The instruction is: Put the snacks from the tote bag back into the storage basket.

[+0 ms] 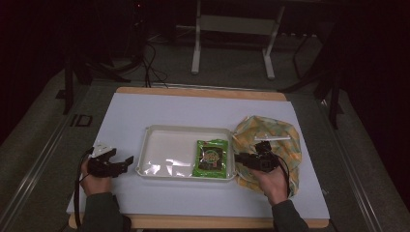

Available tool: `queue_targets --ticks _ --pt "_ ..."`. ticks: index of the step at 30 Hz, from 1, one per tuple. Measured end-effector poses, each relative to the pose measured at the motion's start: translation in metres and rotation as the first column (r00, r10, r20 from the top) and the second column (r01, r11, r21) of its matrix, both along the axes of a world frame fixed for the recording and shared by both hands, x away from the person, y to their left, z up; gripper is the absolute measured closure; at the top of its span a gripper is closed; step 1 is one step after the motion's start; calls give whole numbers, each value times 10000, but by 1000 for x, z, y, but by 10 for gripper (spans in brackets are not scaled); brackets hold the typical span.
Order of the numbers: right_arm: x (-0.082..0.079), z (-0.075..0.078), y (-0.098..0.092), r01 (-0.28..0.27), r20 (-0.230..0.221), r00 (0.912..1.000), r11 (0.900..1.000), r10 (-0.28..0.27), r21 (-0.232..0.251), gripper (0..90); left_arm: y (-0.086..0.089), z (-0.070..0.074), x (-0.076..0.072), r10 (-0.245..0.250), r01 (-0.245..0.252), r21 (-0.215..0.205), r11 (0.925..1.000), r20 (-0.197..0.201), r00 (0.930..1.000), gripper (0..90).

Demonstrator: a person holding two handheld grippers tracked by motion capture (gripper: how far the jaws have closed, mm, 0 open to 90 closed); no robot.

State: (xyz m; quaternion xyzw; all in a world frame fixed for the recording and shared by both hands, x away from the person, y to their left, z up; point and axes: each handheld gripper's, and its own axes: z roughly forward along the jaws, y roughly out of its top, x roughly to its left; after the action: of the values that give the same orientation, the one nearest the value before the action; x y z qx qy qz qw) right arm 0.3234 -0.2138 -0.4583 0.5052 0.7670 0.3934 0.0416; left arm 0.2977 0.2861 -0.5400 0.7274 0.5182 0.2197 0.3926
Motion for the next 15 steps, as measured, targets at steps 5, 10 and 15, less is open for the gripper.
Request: queue_targets --ticks 5,10,15 --pt "1 9 -9 81 190 9998 9998 -77 -202 752 0 0 0 6 -6 71 10000 -28 10000 203" --pt "1 22 -24 321 522 9982 9987 -300 -400 772 -3 0 1 -1 3 338 9994 -55 10000 195" --pt "2 30 -39 665 704 9955 9967 -632 -457 779 -5 0 2 54 -46 518 9986 -161 9999 190"
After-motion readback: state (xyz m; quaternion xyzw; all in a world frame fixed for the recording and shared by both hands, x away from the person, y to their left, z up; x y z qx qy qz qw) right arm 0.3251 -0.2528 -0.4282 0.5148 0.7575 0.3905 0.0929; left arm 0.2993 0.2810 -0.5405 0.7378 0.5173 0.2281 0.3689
